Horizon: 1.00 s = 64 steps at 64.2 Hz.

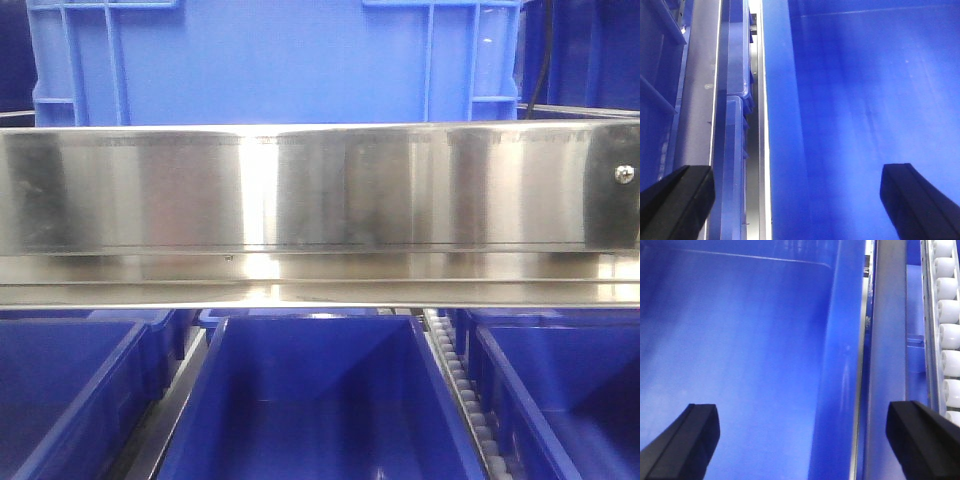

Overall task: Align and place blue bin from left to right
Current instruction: 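Close both grippers on opposite side walls of the blue bin, then lift the gripped blue bin up off the shelf with both grippers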

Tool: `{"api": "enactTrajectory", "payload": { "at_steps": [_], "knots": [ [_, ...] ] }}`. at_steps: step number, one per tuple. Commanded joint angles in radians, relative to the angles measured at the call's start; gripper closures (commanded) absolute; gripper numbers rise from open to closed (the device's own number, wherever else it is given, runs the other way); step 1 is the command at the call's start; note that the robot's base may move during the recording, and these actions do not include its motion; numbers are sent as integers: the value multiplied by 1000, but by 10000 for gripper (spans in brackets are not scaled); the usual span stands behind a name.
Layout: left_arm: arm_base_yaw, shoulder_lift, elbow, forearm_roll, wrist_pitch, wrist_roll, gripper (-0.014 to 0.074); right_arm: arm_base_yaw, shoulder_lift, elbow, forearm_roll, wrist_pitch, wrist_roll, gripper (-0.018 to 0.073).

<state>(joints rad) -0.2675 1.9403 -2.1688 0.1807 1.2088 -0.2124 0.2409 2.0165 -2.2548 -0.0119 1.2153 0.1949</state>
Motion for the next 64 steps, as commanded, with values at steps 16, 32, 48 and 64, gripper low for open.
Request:
{"api": "enactTrajectory", "payload": {
  "at_steps": [16, 32, 48, 64],
  "knots": [
    [2, 1, -7, -6, -1, -9, 29, -4, 3, -10, -6, -12, -3, 48],
    [2, 1, -7, -6, 12, -9, 340, -4, 20, -10, -6, 6, -3, 476],
    [2, 1, -7, -13, 12, -9, 593, -1, 33, -10, -1, 6, -3, 636],
    [2, -3, -8, -14, 12, -9, 605, 0, 20, -27, -1, 6, -3, 637]
  ]
}}
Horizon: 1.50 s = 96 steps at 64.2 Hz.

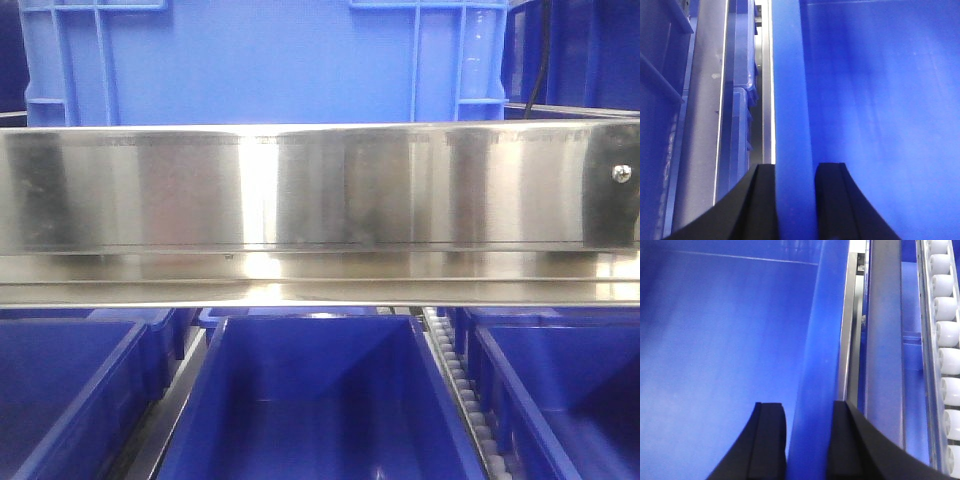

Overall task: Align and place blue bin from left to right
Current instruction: 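Lift the gripped blue bin up off the shelf with both grippers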

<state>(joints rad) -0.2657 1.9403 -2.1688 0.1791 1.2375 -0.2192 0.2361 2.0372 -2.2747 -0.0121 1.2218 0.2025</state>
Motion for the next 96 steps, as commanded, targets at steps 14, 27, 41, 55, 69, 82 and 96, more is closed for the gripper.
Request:
{"api": "enactTrajectory", "payload": {
  "at_steps": [14, 27, 41, 55, 69, 82, 96],
  "knots": [
    [0, -36, -9, -13, -16, -2, 605, 5, -36, -9, -1, -1, -11, 637],
    [0, -95, -9, -13, -16, -2, 605, 5, -83, -20, -1, -1, -11, 637],
    [-2, -172, -23, -13, -16, -2, 605, 5, -145, -20, -4, -1, -11, 637],
    [-28, -200, -103, -15, -16, -2, 605, 8, -208, -20, -9, -1, -30, 637],
    [-69, -201, -138, -11, -16, -2, 605, 17, -274, -20, -22, -1, -55, 637],
    [-72, -196, -138, -11, -16, -2, 605, 17, -291, -20, -22, -1, -55, 637],
    [-72, -196, -138, -11, -16, -2, 605, 17, -290, -20, -22, -1, -55, 637]
  ]
}}
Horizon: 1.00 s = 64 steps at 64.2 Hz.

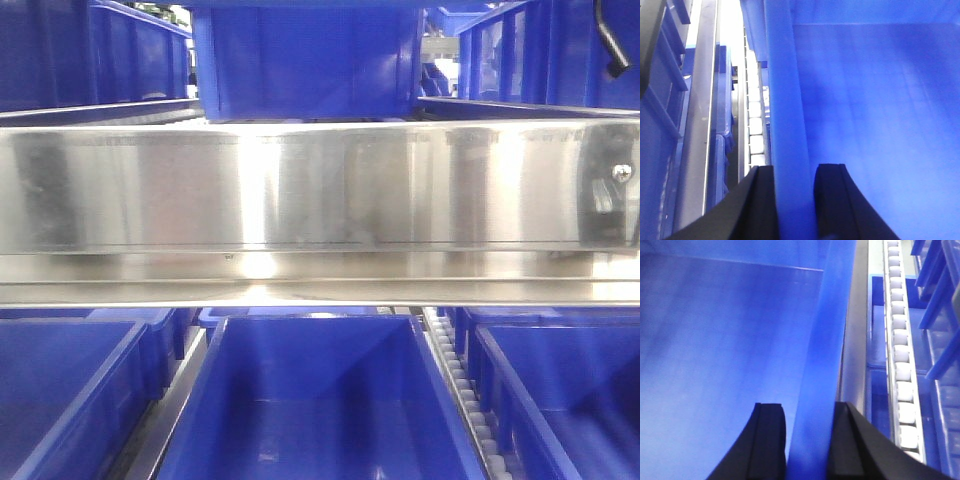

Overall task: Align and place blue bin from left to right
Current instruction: 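Lift the gripped blue bin up off the shelf with both grippers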

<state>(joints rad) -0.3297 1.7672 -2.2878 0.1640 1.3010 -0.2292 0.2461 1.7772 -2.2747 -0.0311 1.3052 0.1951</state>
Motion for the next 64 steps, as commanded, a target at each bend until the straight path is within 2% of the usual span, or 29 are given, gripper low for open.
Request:
{"api": "enactTrajectory", "payload": {
  "at_steps": [1, 43, 64],
  "knots": [
    [-8, -23, -19, 4, -80, 8, 605, 7, -30, -20, -3, -84, -47, 637],
    [-8, -23, -19, 4, -80, 8, 605, 7, -30, -20, -3, -84, -47, 637],
    [-8, -23, -19, 4, -80, 8, 605, 7, -30, -20, -3, -151, -47, 637]
  ]
}}
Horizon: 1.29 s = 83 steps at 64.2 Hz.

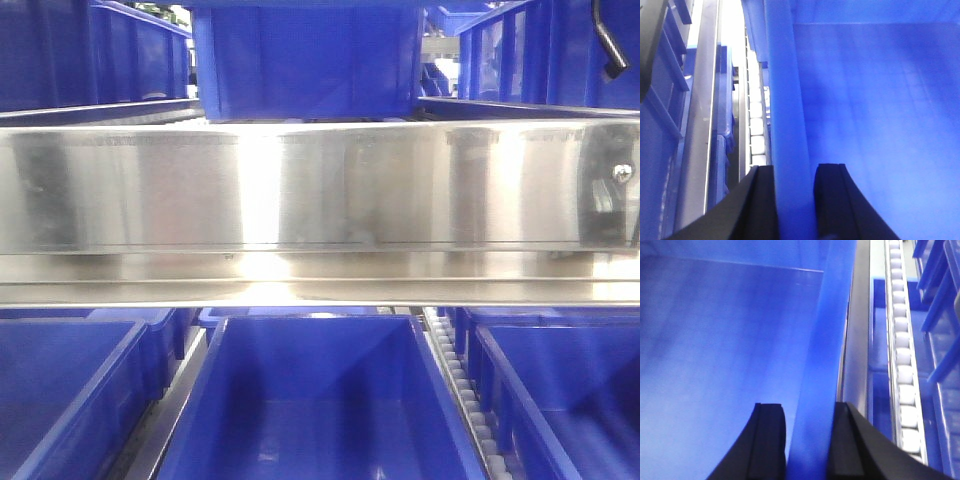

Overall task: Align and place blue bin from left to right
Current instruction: 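Lift the gripped blue bin up off the shelf with both grippers, then back the base away from the rack while holding the bin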

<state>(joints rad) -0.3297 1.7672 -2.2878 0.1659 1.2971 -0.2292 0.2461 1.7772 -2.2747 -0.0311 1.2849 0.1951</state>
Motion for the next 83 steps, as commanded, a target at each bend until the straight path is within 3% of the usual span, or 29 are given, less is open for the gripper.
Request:
{"api": "enactTrajectory", "payload": {
  "at_steps": [1, 32, 83],
  "knots": [
    [-8, -23, -19, 2, -76, 8, 605, 7, -30, -20, -3, -131, -47, 637],
    [-8, -23, -19, 2, -76, 8, 605, 7, -30, -20, -1, -217, -47, 637],
    [-6, -23, -19, 2, -76, 8, 605, 7, -30, -20, -1, -218, -47, 637]
  ]
}}
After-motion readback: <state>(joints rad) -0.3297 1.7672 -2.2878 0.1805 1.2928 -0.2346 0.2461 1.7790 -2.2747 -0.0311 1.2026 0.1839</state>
